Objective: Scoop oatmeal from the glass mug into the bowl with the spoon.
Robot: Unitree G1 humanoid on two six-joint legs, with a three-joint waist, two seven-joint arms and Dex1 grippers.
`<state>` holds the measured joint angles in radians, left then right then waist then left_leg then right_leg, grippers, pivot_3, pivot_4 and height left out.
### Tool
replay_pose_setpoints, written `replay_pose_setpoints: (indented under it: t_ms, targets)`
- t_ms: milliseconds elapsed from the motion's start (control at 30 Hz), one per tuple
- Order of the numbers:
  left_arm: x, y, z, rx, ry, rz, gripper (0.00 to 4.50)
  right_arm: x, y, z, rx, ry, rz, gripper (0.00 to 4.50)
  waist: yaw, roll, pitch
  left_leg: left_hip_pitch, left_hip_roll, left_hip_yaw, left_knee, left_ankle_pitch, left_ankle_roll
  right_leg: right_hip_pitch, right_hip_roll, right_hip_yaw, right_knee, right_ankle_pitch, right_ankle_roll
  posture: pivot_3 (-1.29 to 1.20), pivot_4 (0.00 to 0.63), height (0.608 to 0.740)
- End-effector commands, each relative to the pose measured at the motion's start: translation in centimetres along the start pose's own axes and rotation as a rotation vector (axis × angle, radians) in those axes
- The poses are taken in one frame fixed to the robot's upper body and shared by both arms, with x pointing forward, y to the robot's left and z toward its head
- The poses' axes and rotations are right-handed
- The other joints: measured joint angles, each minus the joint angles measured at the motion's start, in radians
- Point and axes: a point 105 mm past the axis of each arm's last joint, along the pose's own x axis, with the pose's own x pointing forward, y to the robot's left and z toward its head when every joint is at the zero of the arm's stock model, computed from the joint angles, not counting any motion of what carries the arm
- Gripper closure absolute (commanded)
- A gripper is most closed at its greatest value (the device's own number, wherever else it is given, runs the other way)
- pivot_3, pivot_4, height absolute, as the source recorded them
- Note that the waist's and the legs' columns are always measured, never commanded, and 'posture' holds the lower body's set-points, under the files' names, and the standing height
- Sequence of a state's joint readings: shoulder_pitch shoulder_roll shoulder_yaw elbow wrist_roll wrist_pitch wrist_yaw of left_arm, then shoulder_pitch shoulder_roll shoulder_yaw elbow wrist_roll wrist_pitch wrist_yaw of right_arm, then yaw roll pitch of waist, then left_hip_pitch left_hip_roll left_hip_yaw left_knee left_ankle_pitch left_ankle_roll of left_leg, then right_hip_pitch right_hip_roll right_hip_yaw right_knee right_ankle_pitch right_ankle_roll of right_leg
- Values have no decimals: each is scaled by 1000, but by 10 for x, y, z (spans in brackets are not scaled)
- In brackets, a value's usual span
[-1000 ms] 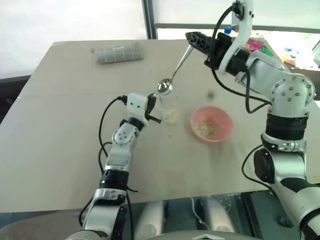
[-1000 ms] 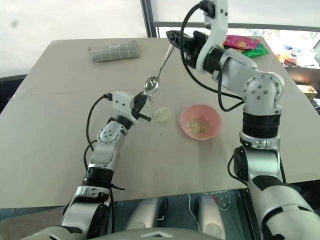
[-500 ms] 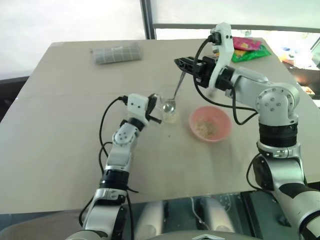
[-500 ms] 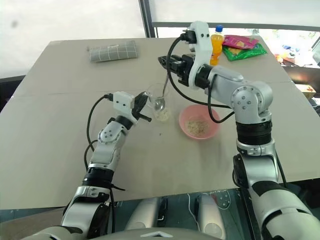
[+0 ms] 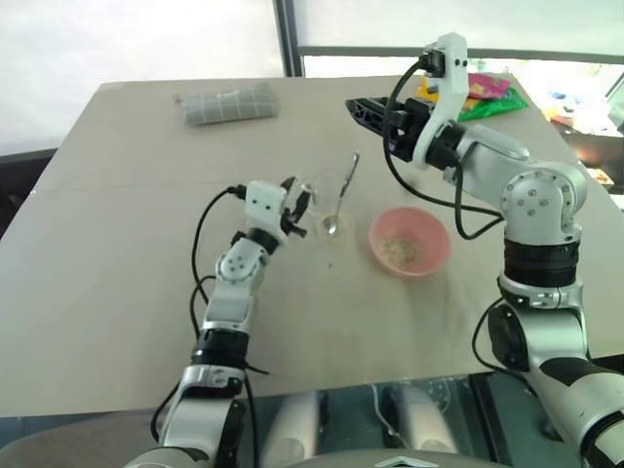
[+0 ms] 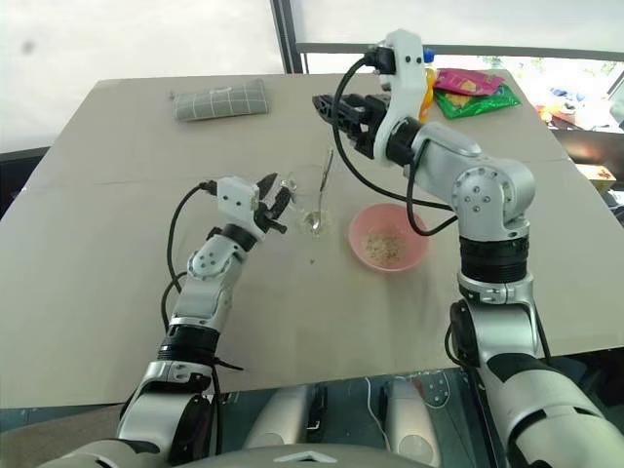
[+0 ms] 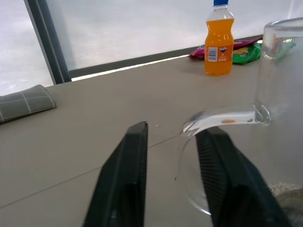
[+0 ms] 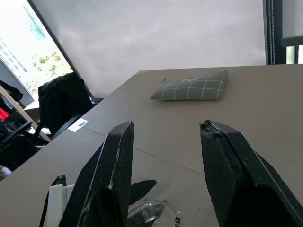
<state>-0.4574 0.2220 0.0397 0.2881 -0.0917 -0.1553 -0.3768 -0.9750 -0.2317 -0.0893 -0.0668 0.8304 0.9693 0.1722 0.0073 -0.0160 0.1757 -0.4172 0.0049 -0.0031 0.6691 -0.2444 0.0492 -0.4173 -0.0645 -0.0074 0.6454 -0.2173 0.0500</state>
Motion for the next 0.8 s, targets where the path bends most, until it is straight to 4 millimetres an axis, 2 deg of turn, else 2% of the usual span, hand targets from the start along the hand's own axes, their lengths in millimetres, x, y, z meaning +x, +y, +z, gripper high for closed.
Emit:
replay_pose_setpoints:
  t_ms: [33,200,300,400,467,533,633,667,700,767,800]
  targets:
    - [-2,4,14,20,-55,2,2173,-5,4,17,-52,-61,14,2273,0,0,0,0,0,0,0,0,0,0,0,0,0,0,0,0,150,740]
    - [-16,3,12,24,-38,-10,2173,-12,1,17,-88,-52,8,2273,-2,0,0,0,0,0,0,0,0,0,0,0,0,0,0,0,150,740]
    - [-26,0,16,37,-27,-30,2173,-25,-9,13,-123,-59,-23,2273,-2,0,0,0,0,0,0,0,0,0,0,0,-1,0,0,0,150,740]
    - [-40,2,20,52,7,-46,2173,-52,-41,6,-202,-58,-146,2273,3,0,0,0,0,0,0,0,0,0,-1,0,-1,0,0,0,150,740]
    - [-48,9,25,42,21,-31,2173,-68,-52,1,-226,-47,-168,2273,6,0,0,0,0,0,0,0,0,1,-2,0,-1,0,0,0,150,740]
    - [-61,18,33,50,36,-24,2173,-96,-70,-11,-231,-9,-215,2273,4,0,0,0,0,0,0,0,0,0,-2,0,-1,0,0,0,150,740]
    - [-83,20,41,55,72,-47,2173,-133,-81,-31,-232,55,-245,2273,4,0,0,1,1,0,-1,0,0,1,-1,0,-2,0,0,0,150,740]
    - [-93,18,40,62,94,-59,1859,-146,-82,-36,-231,64,-251,1757,3,0,0,1,1,0,-1,0,0,1,-1,0,-2,0,0,0,150,740]
    - [-104,15,37,58,124,-69,1623,-159,-82,-42,-229,69,-255,1518,2,0,0,1,1,0,-2,0,0,1,-1,1,-2,0,0,0,150,740]
    - [-123,9,30,35,175,-78,1000,-180,-79,-57,-230,105,-246,712,0,1,0,2,1,1,-3,0,0,1,-2,2,-3,0,0,0,150,740]
    - [-131,6,27,26,196,-80,438,-189,-78,-66,-235,129,-242,138,0,1,0,2,2,2,-3,0,0,1,-2,2,-4,-1,0,0,150,740]
